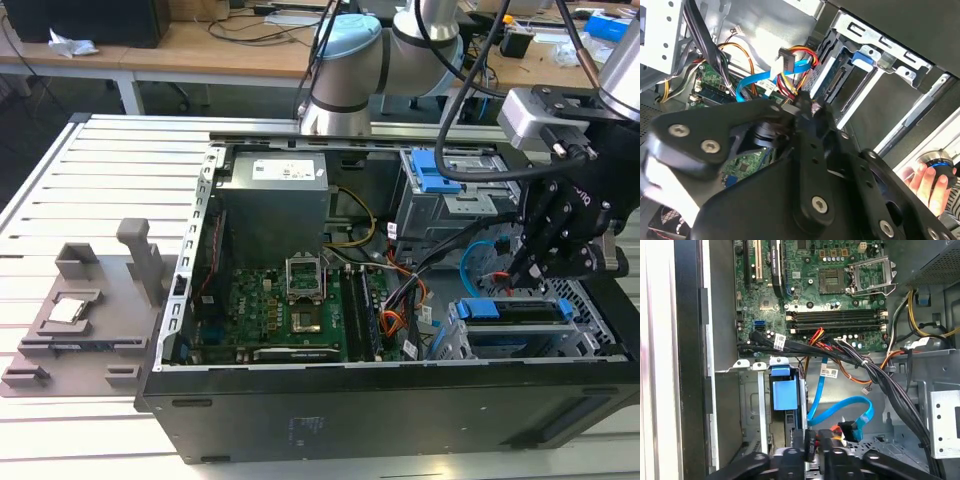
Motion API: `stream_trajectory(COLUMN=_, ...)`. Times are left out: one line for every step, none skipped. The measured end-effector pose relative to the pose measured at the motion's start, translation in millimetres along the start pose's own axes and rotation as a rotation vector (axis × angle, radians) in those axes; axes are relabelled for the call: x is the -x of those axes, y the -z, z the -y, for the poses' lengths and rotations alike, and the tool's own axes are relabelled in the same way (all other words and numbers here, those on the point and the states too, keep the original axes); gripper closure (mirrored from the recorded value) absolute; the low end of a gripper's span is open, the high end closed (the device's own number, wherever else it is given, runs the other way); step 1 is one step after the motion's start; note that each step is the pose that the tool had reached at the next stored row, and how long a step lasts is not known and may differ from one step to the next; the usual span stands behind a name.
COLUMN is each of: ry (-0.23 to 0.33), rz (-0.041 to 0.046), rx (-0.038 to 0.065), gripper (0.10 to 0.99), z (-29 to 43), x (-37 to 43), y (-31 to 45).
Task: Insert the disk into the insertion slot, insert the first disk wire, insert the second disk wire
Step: 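Insert the first disk wire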
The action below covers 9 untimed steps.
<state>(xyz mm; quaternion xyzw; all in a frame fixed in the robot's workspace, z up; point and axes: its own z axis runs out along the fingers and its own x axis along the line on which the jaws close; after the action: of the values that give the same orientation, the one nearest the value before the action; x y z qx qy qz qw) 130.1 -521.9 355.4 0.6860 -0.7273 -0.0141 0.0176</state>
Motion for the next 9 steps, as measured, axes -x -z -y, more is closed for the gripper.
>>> stream_trajectory(ry=0.0, rz=-0.0002, rx=0.0, gripper=0.871, z=0.0, x=0.0, y=0.0)
stream_trajectory(ry=0.0, rz=-0.0006, rx=0.0, gripper=0.906, z=0.0, x=0.0, y=0.0)
stream_trajectory(ry=0.0, rz=-0.001, rx=0.0, gripper=0.906, z=0.0, x=0.0, y=0.0)
stream_trajectory(ry=-0.001, rz=-0.0013, rx=0.0, gripper=0.906, z=0.0, x=0.0, y=0.0)
stream_trajectory(ry=-0.001, rz=-0.0022, rx=0.0, gripper=0.906, z=0.0, x=0.0, y=0.0)
stream_trajectory(ry=-0.001, rz=-0.0033, rx=0.0, gripper=0.906, z=0.0, x=0.0, y=0.0)
stream_trajectory(ry=-0.001, rz=-0.0036, rx=0.0, gripper=0.906, z=2.1, x=-0.1, y=0.1)
stream_trajectory(ry=-0.001, rz=-0.0038, rx=0.002, gripper=0.906, z=6.6, x=0.0, y=0.2)
stream_trajectory(ry=-0.001, rz=-0.0038, rx=0.004, gripper=0.906, z=10.9, x=0.0, y=0.2)
